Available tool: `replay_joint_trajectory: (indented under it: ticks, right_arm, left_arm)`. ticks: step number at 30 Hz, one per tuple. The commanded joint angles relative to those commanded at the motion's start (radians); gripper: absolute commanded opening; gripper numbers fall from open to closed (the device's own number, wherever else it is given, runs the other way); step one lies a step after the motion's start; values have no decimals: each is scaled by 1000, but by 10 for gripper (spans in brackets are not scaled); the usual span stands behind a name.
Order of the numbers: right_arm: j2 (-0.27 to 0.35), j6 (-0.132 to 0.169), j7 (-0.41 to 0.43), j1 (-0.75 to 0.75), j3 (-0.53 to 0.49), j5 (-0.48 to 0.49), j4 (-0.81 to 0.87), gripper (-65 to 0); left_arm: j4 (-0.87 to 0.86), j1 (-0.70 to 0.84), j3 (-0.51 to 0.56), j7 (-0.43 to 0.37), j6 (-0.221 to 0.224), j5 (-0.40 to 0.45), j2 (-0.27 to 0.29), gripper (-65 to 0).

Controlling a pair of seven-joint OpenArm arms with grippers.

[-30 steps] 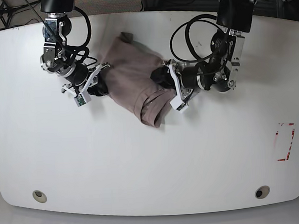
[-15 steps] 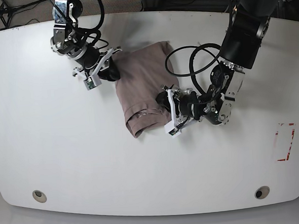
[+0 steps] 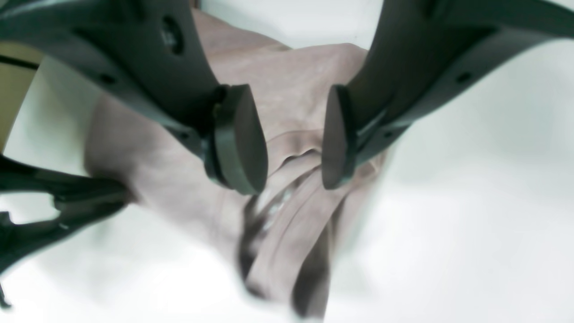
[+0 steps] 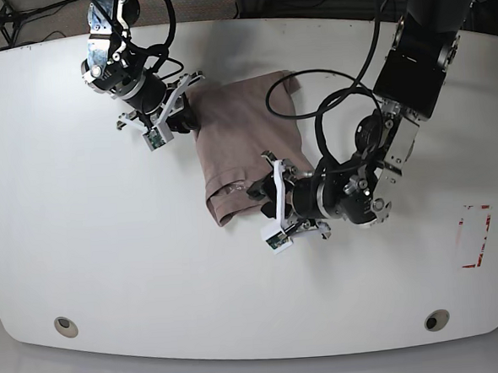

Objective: Fold the T-shirt properly
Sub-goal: 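Release the right gripper and move the left gripper over the bundle, then grasp the folded bundle's middle with the left gripper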

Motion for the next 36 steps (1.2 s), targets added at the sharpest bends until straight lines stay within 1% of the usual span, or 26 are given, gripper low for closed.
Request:
replay_joint_trajectory:
  ticks: [2,5,8,9,10,11,13,16,17,18,21,23,24,25,26,30,33,36]
  right_arm:
    - [6,0,-25,0,0,0,21,-569]
    - [11,0,-60,2,17,0,51,-569]
    - [11,5,-80,2,74,2,84,-569]
    - [11,8,-86,2,94,3,94,-568]
    - [11,8,-89,2,101,3,95,-568]
    - [11,8,-97,5,121,0,98,-566]
    - [18,9,-107,9,143,0,98,-564]
    - [51,9,-117,12,149,9,98,-566]
    - [54,9,-117,12,149,9,98,-566]
    - [55,9,-117,12,149,9,98,-566]
    - [60,9,-117,12,153,9,97,-566]
    - [60,9,-117,12,155,6,97,-564]
    - [60,9,-117,12,157,5,97,-564]
    - [60,9,-117,12,157,5,97,-564]
    - [60,9,-117,12,157,5,97,-564]
    - [61,9,-117,12,157,5,95,-564]
    - [60,9,-117,12,157,9,95,-564]
    - [60,9,-117,12,157,9,95,-564]
  left_arm:
    - [40,57,-31,-3,3,0,3,-418]
    - [83,135,-66,-37,49,2,5,-418]
    - [137,215,-72,-124,178,17,21,-417]
    - [155,242,-68,-152,232,40,28,-415]
    - [161,255,-68,-163,253,54,31,-415]
    - [178,285,-68,-190,310,95,41,-415]
    - [198,316,-61,-224,361,155,63,-415]
    - [222,358,-29,-295,420,269,92,-415]
    - [224,362,-21,-304,430,285,95,-415]
    - [230,379,0,-345,460,345,104,-415]
    - [224,411,57,-422,522,470,126,-414]
    - [216,422,92,-460,560,548,143,-414]
    - [206,427,114,-483,588,594,152,-414]
    - [201,430,121,-493,601,614,157,-414]
    - [189,440,137,-509,631,657,166,-414]
    - [147,456,170,-559,709,764,190,-414]
    - [98,454,189,-569,753,807,206,-414]
    - [51,453,203,-569,773,832,218,-414]
